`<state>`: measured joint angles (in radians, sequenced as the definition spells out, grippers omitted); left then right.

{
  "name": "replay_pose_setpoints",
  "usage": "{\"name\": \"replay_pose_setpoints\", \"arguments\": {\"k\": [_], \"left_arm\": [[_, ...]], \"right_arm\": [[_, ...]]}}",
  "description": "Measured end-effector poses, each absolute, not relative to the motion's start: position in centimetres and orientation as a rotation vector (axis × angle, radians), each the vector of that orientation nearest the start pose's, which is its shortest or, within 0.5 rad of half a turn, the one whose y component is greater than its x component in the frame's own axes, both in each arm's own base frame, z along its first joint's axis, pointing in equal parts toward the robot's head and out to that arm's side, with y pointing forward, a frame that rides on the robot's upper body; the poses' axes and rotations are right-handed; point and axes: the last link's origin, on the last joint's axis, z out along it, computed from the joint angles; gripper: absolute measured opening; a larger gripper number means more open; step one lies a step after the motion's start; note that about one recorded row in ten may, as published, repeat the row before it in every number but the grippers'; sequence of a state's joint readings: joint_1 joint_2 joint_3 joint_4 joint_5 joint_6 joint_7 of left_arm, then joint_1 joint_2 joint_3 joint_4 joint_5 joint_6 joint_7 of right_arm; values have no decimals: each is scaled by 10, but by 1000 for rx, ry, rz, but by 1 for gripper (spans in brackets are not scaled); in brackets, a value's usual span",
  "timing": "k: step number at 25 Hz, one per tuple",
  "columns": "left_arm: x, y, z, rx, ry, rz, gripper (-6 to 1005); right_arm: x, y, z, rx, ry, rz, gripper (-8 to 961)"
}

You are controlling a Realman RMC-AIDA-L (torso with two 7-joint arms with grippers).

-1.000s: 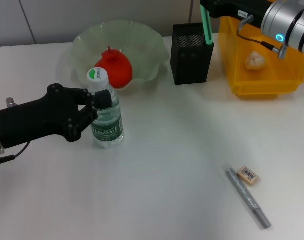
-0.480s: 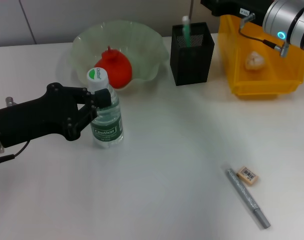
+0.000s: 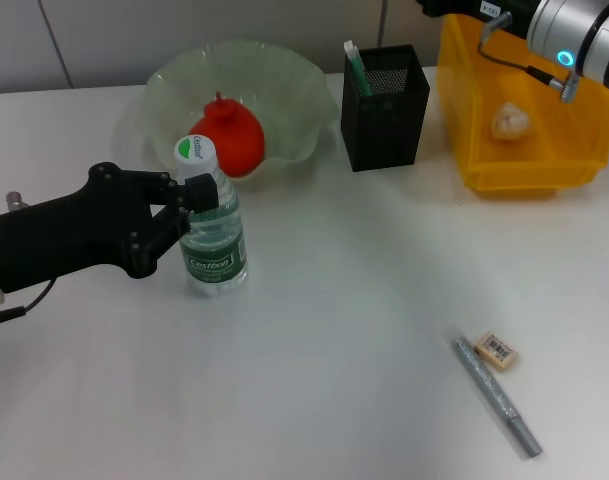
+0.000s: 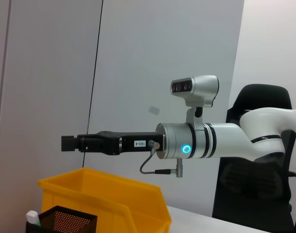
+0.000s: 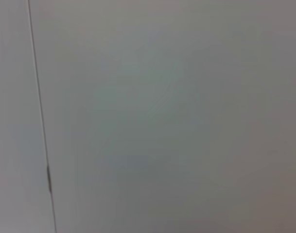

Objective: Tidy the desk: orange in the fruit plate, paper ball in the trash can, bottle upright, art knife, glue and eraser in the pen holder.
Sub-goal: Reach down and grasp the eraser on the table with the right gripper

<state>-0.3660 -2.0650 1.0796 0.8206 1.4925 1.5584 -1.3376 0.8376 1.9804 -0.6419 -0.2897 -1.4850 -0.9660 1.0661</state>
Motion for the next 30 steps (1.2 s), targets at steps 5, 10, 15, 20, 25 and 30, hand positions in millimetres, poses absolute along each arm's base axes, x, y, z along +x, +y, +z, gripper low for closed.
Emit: {"name": "replay_pose_setpoints", "arguments": {"k": [5,10,15,20,25,30], "left_arm": [[-225,312,11,-2671,-381,-1008,22],[-223,313,10,-2675,-373,-1010,22],[-220,314,10,-2683,-362,-1009,22],[-219,314,9,-2692,-355,-1014,22],[-218,312,9,-2701,-350,-1024,22],[-219,310,9,-2702,-355,-1028,22]], "right_arm": [[218,454,35,-2146,559,802,290],[218,433,39,-2181,627,805,290],[218,413,43,-2289,788,681,289],[213,392,46,-2413,994,512,288],[204,374,52,-2477,1156,366,286],[198,358,60,-2506,1255,189,284]]}}
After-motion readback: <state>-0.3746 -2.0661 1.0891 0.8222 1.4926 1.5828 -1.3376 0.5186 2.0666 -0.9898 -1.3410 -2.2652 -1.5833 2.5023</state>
